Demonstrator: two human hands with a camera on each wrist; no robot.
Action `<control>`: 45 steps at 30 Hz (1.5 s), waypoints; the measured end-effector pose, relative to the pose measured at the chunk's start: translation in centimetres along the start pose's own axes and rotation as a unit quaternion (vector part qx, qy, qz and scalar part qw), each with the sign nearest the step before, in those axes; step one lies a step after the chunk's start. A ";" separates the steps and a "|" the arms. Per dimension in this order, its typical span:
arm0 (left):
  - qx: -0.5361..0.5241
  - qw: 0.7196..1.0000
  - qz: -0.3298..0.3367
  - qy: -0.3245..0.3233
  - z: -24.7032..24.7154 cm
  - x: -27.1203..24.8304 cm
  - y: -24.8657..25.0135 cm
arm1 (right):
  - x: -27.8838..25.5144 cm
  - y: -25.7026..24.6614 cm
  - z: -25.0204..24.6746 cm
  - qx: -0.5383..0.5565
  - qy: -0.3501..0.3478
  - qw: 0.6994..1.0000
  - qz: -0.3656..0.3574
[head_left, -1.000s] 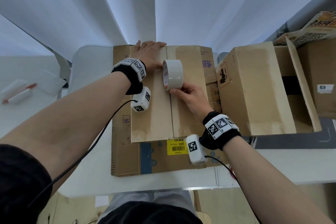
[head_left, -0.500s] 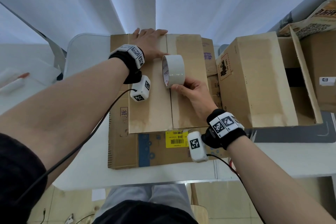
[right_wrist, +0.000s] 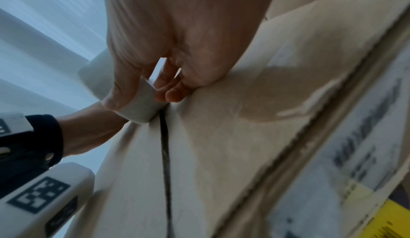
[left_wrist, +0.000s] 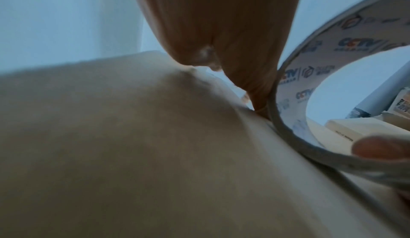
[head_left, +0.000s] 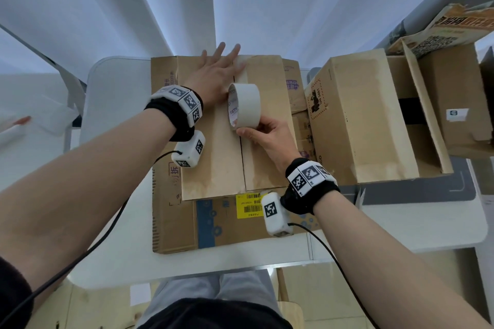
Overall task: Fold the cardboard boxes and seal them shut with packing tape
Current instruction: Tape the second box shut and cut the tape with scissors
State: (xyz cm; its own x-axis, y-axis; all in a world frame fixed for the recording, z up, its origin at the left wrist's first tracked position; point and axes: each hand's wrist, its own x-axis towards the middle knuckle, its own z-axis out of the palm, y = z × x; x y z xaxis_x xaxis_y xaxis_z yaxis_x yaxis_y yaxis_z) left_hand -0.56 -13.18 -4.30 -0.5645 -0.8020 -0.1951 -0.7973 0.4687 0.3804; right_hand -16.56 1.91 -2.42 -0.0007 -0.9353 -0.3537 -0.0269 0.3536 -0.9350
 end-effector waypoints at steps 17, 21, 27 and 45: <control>-0.003 0.998 -0.005 -0.058 -0.2 0.0 -0.2 | -0.4 -0.2 0.0 0.048 -0.005 0.999 -0.002; 0.001 0.998 -0.004 -0.066 -0.1 0.1 -0.3 | -0.5 -0.1 -0.1 0.047 -0.024 0.999 -0.007; 0.038 0.996 0.005 -0.082 0.0 0.3 -0.5 | -0.6 -0.3 0.0 0.051 -0.022 0.998 -0.007; 0.105 0.994 -0.005 0.042 -1.5 -2.0 1.3 | -0.7 -0.2 -0.2 0.000 -0.075 0.997 -0.030</control>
State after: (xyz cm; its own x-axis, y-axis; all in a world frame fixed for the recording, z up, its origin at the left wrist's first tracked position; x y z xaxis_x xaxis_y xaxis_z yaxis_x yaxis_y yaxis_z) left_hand -0.15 -11.55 -2.06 -0.5439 -0.8307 -0.1187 -0.8345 0.5206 0.1806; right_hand -16.80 2.46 -1.98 0.1509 -0.9430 -0.2967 -0.0225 0.2968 -0.9547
